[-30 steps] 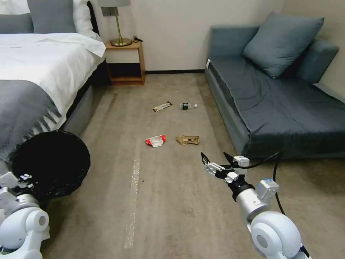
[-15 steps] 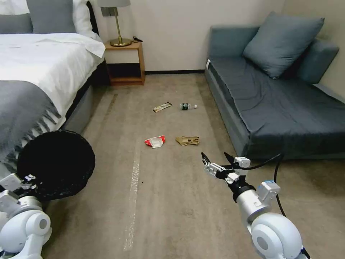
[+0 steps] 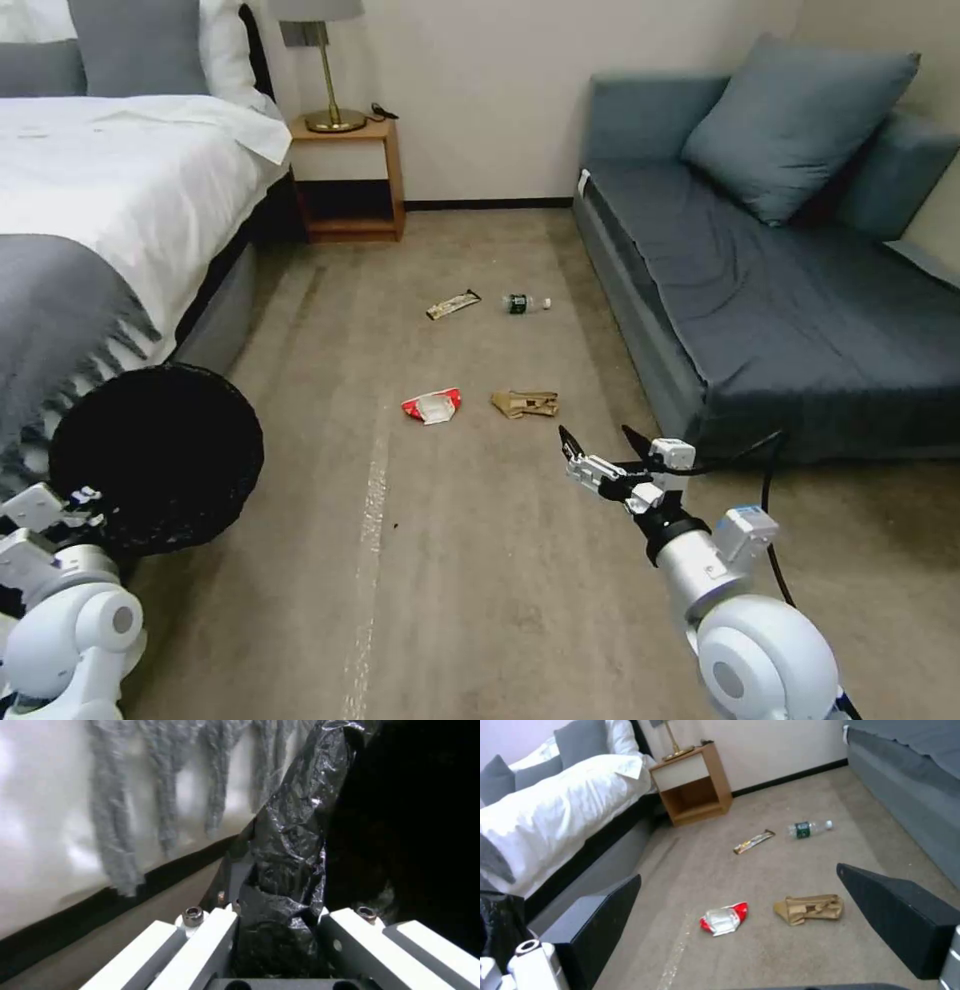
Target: Pick up the trash bin, then pick up the garbage on the floor and place it into the trash bin.
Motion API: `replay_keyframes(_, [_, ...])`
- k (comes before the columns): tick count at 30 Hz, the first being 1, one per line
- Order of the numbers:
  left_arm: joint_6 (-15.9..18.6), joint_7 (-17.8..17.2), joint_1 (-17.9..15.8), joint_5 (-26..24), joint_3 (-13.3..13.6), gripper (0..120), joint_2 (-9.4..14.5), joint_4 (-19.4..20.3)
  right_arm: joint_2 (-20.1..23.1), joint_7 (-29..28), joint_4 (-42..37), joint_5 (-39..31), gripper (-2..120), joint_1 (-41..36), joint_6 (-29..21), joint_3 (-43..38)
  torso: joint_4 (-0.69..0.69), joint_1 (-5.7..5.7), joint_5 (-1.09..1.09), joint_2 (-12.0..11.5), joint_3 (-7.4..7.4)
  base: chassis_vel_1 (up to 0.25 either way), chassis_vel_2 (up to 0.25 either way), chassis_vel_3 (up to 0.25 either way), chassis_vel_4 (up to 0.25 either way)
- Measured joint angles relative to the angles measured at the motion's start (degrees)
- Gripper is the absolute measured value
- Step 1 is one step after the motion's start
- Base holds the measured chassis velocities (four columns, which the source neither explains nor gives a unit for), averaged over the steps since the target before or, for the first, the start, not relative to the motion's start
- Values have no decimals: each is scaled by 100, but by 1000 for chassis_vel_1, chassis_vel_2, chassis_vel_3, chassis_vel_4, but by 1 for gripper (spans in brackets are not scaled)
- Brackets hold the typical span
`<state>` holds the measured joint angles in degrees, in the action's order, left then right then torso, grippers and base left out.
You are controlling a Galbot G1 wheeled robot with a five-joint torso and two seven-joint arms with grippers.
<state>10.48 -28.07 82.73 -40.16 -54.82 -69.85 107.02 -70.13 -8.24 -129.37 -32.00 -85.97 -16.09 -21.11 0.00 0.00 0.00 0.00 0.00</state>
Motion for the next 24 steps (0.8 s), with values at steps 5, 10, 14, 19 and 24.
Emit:
replay_keyframes(5, [-16,6,0,0,2,3,4,-23,-2,1,21,13,100,-1,5,1,0,0,0,0,0,-109,96,90,-82])
replay_keyframes(10, [-38,15,4,1,0,3,15,-56,-10,17,58,48,100,4,13,25,0,0,0,0,0,-103,105,101,-96])
replay_keyframes(14, [-47,16,12,1,-7,3,19,-73,-1,25,58,51,100,7,14,26,1,0,1,0,0,-93,109,104,-107])
replay_keyframes(19, [-76,25,38,-4,-13,3,17,-86,21,35,55,58,100,-8,24,17,0,0,0,0,0,-128,126,109,-118])
replay_keyframes(24, [-102,28,74,-12,-14,3,-1,-89,15,51,50,84,100,-43,54,29,0,0,1,0,0,-131,125,123,-131])
